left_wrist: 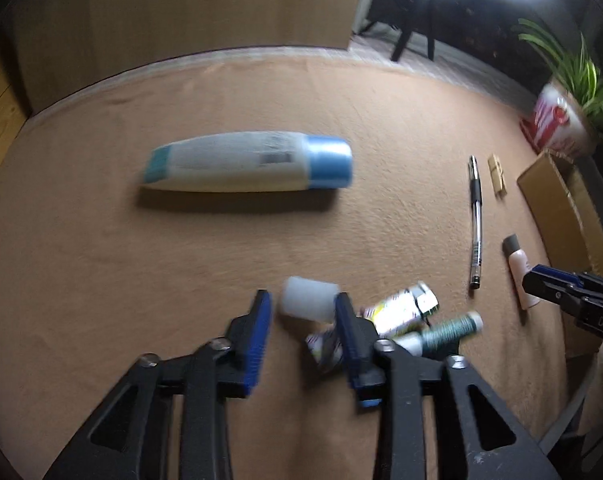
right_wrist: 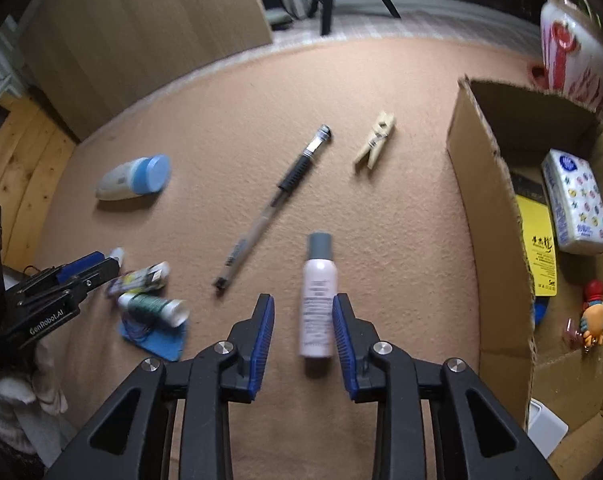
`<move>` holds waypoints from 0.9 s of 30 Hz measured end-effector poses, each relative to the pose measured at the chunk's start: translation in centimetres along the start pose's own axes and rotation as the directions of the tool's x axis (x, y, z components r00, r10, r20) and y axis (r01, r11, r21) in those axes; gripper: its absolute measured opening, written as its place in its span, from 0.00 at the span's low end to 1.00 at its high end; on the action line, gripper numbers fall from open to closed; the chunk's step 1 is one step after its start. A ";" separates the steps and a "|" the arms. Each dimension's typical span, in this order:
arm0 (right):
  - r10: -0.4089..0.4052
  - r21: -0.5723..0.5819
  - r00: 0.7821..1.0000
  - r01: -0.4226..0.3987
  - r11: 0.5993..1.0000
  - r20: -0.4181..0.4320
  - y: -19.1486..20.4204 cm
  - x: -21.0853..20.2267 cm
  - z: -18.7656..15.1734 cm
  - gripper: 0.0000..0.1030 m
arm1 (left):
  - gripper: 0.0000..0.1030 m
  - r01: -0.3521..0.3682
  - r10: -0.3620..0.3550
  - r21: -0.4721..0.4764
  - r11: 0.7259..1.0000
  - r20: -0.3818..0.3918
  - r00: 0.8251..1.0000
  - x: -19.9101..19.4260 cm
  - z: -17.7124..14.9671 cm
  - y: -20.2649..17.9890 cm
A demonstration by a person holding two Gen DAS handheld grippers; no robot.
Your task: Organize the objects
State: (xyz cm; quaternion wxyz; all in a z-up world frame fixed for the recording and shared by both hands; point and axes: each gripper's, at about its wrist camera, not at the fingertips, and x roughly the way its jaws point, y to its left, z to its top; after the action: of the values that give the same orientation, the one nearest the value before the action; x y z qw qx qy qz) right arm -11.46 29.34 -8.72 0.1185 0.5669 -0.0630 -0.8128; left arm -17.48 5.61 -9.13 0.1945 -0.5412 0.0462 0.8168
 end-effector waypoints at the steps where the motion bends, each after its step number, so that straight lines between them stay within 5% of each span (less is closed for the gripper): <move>1: 0.011 -0.012 1.000 -0.011 1.000 0.008 0.5 -0.4 -0.1 0.28 | 0.45 -0.008 0.008 -0.012 1.000 0.011 1.000 -0.6 -0.2 0.6; 12: 0.097 -0.134 0.995 -0.098 0.986 -0.014 5.8 0.7 0.1 0.29 | 0.45 0.062 -0.061 -0.041 0.997 0.017 0.998 -2.8 -2.5 2.1; 27: 0.155 0.060 0.987 -0.152 0.987 -0.047 3.8 2.4 0.5 0.35 | 0.53 0.217 -0.219 -0.033 0.976 -0.070 0.973 -1.2 -3.0 -4.3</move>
State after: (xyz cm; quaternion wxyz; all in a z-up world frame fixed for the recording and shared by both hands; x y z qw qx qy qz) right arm -12.27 25.06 -9.78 0.1662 0.5841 -0.1262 -0.7844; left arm -12.87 8.33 -8.71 0.2741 -0.5750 -0.0167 0.7707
